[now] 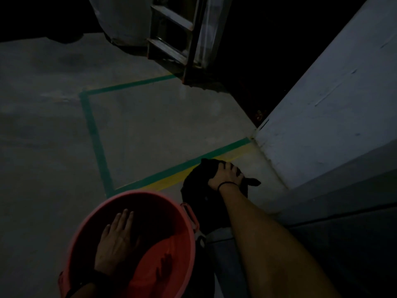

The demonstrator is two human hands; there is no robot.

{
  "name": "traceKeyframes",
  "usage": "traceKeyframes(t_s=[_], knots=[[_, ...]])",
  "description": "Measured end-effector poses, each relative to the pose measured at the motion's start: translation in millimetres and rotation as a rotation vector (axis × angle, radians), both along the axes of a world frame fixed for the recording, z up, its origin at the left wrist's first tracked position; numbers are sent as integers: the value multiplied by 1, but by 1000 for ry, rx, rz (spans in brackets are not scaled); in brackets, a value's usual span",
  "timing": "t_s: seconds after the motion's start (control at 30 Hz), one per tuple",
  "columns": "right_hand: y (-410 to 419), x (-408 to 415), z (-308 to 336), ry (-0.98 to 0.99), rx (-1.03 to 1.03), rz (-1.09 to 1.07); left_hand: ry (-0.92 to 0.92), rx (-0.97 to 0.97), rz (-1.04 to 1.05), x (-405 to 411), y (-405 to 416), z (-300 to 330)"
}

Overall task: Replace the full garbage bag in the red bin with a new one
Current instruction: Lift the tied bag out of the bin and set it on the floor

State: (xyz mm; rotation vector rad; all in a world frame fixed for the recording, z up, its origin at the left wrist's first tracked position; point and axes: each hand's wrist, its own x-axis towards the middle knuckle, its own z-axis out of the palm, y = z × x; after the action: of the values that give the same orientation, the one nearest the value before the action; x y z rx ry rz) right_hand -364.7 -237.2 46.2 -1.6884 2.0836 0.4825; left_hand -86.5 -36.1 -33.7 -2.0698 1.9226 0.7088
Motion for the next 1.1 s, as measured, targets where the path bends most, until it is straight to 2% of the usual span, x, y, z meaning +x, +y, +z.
traceKeyframes(t_s=[0.23, 0.4, 0.6, 0.8, 0.93, 1.1], knots=[[27, 6, 6, -102, -47, 78, 21, -101, 6, -11, -20, 35], [43, 24, 28, -121, -222, 177, 62, -199, 22, 0, -24, 65], [51, 59, 85, -161, -415, 261, 93, -387, 71, 25, -42, 139], [57, 98, 195, -196, -512, 301, 18, -575, 129, 58, -46, 250], [65, 133, 296, -213, -601, 336, -3, -669, 140, 85, -40, 347], [83, 186, 450, -227, -775, 406, -32, -853, 181, 125, -24, 497]])
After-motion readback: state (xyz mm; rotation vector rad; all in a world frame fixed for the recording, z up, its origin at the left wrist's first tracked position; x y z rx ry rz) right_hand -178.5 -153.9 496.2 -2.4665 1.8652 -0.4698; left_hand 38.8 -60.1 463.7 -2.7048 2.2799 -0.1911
